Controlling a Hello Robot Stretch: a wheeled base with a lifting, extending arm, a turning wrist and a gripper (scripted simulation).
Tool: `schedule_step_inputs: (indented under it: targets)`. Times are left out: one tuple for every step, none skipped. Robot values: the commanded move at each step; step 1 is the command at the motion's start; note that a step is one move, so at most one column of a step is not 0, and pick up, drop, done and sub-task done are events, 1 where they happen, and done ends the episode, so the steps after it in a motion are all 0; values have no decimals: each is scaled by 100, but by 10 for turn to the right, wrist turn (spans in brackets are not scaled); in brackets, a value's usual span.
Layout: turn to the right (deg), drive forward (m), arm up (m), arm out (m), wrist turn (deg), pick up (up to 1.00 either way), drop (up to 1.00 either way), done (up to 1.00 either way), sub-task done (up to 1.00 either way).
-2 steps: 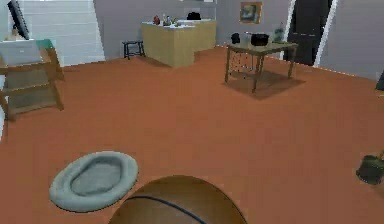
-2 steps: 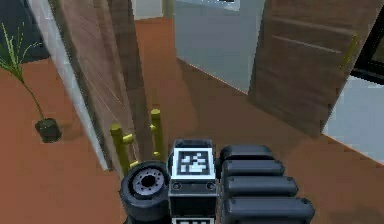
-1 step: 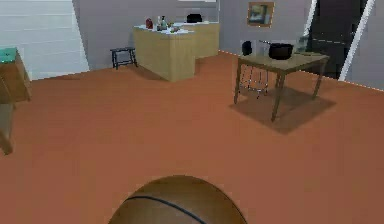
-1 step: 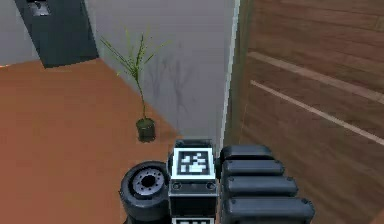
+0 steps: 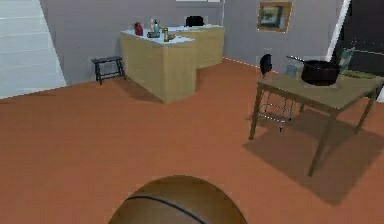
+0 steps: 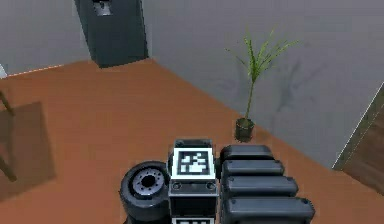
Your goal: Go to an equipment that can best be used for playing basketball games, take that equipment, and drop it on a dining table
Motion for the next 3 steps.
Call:
schedule_step_inputs:
  targets:
    - [30, 0, 0, 0, 0, 0, 0, 0, 0]
    - [0, 100, 0, 0, 0, 0, 0, 0, 0]
    - [0, 90, 0, 0, 0, 0, 0, 0, 0]
